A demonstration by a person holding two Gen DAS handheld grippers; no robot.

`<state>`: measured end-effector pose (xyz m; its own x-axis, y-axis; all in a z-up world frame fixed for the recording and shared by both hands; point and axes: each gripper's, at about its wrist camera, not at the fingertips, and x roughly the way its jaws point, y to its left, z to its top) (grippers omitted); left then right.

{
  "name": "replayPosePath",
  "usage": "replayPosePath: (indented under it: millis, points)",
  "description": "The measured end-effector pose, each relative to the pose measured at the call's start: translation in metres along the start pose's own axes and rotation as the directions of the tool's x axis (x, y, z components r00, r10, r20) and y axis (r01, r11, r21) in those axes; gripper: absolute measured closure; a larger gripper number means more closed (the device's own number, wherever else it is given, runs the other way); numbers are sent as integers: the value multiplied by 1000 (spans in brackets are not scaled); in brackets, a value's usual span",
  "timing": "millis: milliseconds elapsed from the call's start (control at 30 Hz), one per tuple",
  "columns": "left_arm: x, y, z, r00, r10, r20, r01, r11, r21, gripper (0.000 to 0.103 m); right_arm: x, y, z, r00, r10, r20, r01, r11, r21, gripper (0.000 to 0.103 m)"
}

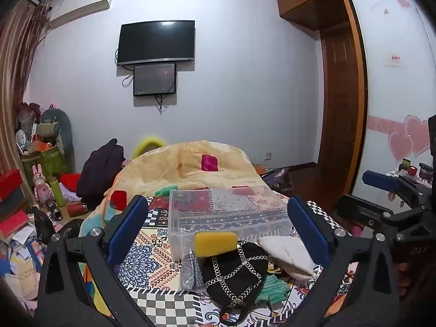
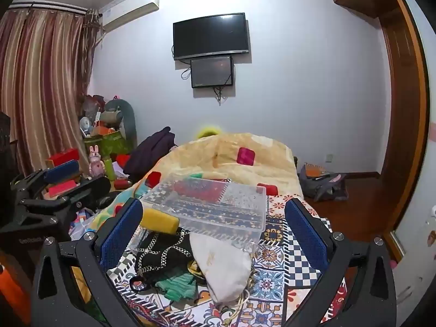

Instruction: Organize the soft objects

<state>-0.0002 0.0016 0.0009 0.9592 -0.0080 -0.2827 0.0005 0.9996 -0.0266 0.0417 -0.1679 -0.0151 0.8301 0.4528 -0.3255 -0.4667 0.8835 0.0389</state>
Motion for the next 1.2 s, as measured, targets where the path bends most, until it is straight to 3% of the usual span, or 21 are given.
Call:
replayPosePath:
  millis: [133,667,1200]
  points:
    - [-7,7,3,999,-7,35,8,1000,-21,0,-3,3,-3,1000,-6,-8,6,1000,0,0]
    - [-6,-9,-3,999,17,37,-18,999,38,0,-5,2,1,1000,11,-2,-11,1000,11,0]
    - [-11,-7,2,998,19,52,-20,999,28,0,-8,2,4,1000,16,16,-16,1000,19,0]
